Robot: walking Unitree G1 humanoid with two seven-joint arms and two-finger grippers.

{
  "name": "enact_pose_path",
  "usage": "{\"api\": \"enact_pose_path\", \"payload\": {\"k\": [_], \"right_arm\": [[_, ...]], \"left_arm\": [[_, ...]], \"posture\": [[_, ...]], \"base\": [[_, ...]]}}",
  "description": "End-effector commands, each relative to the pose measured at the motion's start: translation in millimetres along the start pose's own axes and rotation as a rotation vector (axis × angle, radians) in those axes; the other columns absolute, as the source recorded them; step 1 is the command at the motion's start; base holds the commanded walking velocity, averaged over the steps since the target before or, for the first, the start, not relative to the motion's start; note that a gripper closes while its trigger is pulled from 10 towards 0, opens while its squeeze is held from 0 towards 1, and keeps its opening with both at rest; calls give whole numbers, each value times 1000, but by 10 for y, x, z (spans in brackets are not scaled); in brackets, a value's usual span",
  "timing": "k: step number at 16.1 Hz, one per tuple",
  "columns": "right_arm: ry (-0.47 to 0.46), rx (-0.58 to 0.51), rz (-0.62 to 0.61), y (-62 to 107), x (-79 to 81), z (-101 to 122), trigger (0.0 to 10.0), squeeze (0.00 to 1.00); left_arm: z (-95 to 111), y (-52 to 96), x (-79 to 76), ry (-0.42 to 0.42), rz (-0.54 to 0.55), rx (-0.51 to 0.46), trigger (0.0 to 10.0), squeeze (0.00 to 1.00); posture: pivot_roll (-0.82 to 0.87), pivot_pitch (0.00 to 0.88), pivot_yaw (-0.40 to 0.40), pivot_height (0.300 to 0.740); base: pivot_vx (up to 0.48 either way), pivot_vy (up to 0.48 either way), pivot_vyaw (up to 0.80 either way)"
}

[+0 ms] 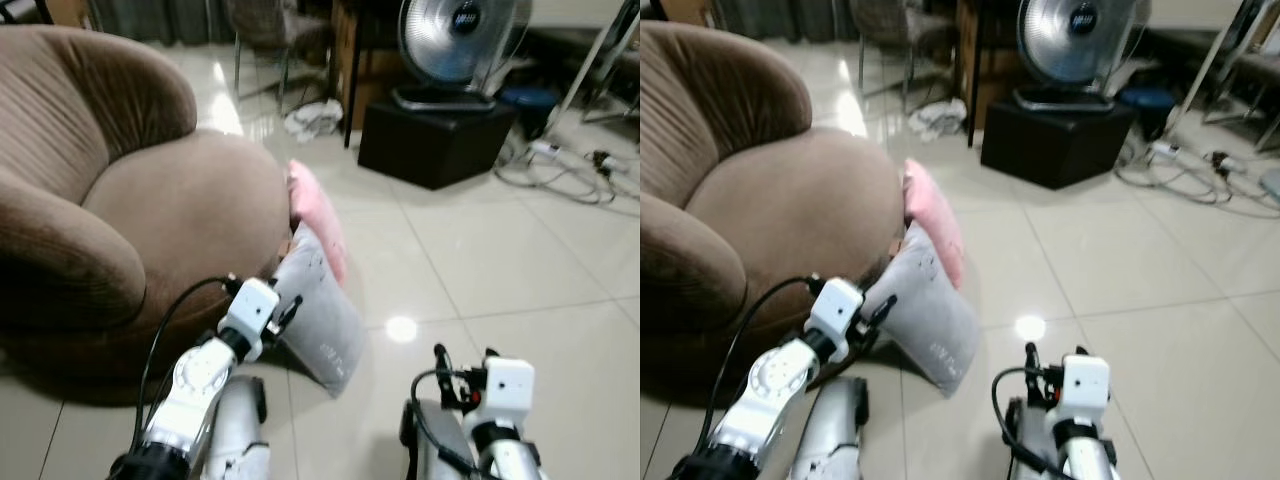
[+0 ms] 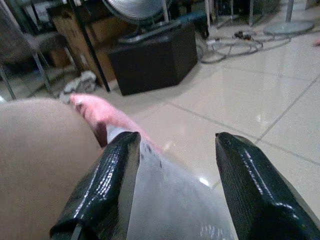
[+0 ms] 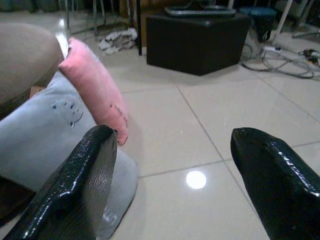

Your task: Move the pillow to the sofa from floor

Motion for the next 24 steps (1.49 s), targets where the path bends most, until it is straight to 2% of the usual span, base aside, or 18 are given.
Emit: {"api": "enact_pose_path", "payload": {"k": [1,20,22,24], "right_arm": [[17,-21,-16,-26,-46,47,10000,0],[38,-34,-2,-64,-39,51,10000,0],[111,-30,45,-67,3,53,10000,0],[116,-14,66,-67,33,26,10000,0]], "left_arm": [[51,-41,-37,-6,-16,-16,10000,0],[58,-106,-13,-17,-10,-17,10000,0],[49,-104,0,-18,-6,-15,10000,0],[47,-102,8,-20,-3,-14,10000,0]], "posture": [[30,0,-1,561],[23,0,6,561],[23,0,6,561],[23,0,6,561]], "base": [[330,0,0],[338,0,0],[338,0,0],[339,0,800]]}}
Point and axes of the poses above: a point about 5 cm out from each wrist's last joint towards the gripper, its own y axis pointing back from the gripper into the wrist, its own z axis along the axis of the wrist's last joint, x = y × z, the point moved 1 cm from there along -y, pointing out of the wrist towards the gripper
